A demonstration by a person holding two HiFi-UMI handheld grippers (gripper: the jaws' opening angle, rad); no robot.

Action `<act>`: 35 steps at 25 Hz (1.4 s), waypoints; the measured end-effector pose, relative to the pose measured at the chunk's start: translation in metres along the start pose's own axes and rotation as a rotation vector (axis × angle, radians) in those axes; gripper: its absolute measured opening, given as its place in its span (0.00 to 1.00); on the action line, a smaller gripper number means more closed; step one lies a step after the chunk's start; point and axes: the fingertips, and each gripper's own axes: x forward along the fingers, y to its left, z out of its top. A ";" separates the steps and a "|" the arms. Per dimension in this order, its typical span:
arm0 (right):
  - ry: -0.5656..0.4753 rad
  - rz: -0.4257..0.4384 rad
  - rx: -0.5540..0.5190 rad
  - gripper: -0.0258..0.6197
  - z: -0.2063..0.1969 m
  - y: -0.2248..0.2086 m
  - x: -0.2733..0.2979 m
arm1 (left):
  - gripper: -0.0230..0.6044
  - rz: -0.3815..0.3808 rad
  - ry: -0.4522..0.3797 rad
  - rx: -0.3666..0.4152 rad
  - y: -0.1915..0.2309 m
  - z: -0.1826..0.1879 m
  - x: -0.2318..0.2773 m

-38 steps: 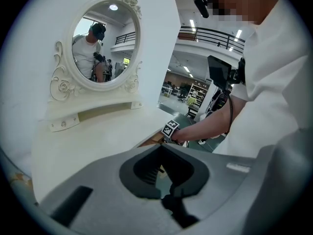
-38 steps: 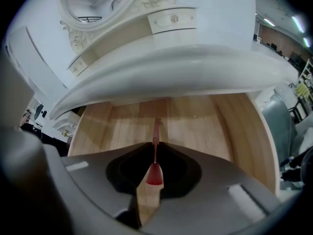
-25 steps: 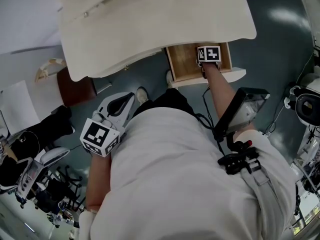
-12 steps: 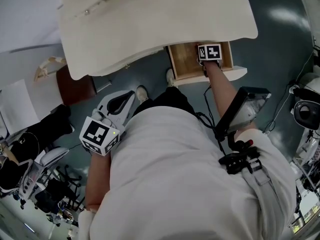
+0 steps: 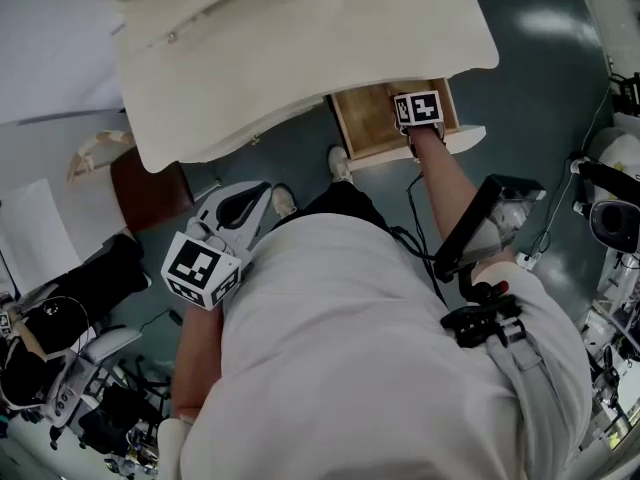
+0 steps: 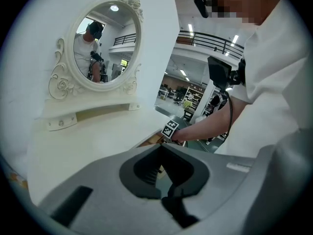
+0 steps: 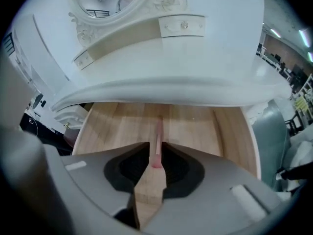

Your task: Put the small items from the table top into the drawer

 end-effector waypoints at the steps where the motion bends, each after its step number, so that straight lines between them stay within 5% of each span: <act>1: -0.005 -0.008 -0.006 0.16 -0.002 0.002 -0.007 | 0.04 -0.009 -0.004 0.004 -0.002 -0.001 -0.003; 15: -0.123 -0.092 -0.022 0.04 -0.034 0.068 -0.083 | 0.04 -0.138 -0.053 0.075 0.005 -0.034 -0.057; 35: -0.277 0.013 -0.144 0.04 -0.112 0.238 -0.197 | 0.04 -0.195 -0.104 0.163 -0.029 -0.086 -0.136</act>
